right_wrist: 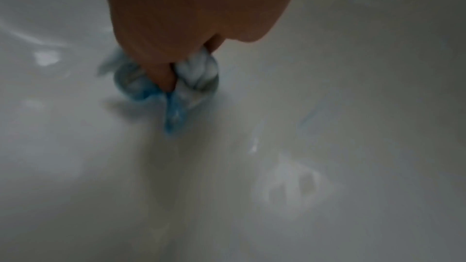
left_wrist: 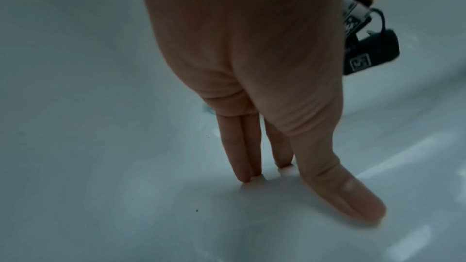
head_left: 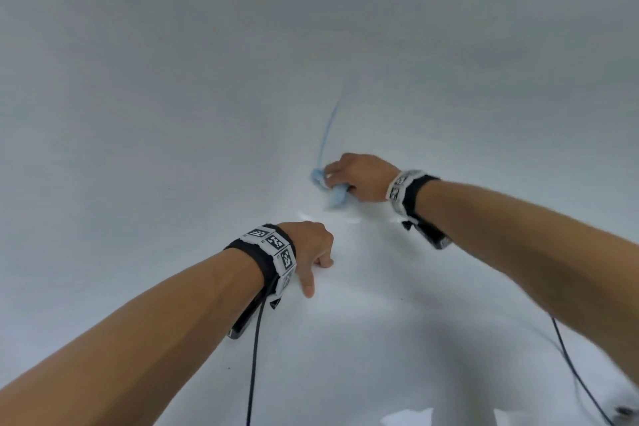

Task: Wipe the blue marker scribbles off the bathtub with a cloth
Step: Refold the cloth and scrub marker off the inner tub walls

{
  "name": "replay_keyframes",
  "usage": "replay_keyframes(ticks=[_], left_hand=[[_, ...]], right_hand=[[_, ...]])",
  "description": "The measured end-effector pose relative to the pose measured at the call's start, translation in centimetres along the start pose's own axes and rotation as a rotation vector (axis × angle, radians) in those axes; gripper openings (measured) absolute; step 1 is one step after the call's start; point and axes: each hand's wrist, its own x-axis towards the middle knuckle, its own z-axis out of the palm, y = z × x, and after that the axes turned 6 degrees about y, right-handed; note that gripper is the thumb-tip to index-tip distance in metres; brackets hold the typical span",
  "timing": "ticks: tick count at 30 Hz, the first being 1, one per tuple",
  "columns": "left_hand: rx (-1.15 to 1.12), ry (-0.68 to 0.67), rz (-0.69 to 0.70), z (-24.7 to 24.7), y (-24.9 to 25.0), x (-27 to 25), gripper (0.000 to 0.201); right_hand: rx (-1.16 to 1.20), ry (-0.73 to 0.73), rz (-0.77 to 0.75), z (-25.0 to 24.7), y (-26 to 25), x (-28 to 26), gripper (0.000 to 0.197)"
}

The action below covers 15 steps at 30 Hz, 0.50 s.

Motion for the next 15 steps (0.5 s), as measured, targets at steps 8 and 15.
replay_keyframes(ticks=[8, 15], left_hand=[[-0.043, 0.008, -0.02, 0.4, -0.5, 0.7, 0.044], [-0.03, 0.004, 0.011, 0.4, -0.4, 0.5, 0.063]], right_hand=[[-0.051, 0.566, 0.467, -11.2, 9.1, 7.0, 0.039], [0.107, 0.312, 0.249, -1.7, 0.3, 4.1, 0.02]])
